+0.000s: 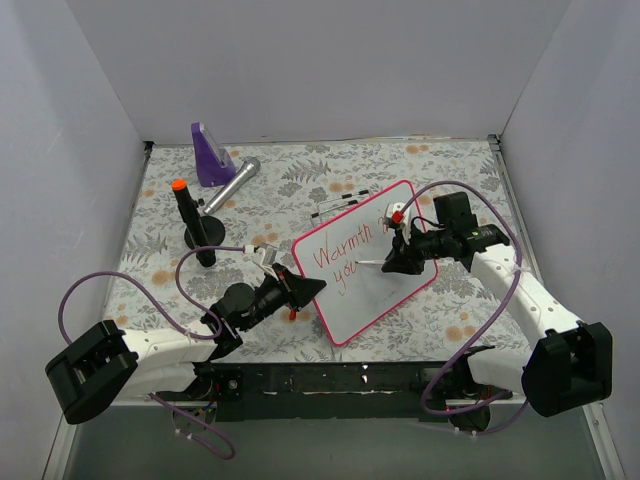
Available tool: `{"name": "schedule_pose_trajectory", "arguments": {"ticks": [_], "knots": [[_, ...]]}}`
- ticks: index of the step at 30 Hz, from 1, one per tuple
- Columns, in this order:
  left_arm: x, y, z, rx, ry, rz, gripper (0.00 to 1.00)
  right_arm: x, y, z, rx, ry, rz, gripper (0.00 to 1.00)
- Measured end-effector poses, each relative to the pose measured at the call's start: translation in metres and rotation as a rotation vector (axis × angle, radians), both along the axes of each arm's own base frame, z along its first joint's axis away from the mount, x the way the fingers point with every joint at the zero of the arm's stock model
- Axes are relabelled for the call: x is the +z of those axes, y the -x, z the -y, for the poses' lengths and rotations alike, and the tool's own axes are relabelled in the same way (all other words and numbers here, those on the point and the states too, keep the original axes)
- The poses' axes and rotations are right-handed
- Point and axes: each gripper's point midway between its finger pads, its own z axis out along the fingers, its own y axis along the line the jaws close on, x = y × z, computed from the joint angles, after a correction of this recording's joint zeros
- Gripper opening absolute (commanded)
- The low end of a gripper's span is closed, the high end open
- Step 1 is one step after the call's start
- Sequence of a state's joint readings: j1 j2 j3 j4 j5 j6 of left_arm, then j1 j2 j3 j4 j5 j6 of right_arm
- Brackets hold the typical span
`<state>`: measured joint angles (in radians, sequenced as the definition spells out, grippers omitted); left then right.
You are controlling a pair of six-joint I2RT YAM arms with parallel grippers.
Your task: Write a sentence on the whiteboard
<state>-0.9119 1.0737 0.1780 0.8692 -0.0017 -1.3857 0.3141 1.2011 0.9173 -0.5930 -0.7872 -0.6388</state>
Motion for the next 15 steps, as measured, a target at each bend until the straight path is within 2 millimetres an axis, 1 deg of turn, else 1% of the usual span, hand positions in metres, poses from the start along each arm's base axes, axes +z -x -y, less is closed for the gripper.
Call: {"name": "schedule_pose_trajectory", "arguments": {"ticks": [10,15], "knots": [[0.0,0.0,0.0,0.0,0.0,0.0,0.0,-0.0078,0.0074,0.0036,0.003,0.012,-0.01,0.01],[0.0,0.0001,0.0,0.0,0.0,0.0,0.0,-0.0079,0.0054,0.0065,-0.008,0.015,-0.007,0.01]]}}
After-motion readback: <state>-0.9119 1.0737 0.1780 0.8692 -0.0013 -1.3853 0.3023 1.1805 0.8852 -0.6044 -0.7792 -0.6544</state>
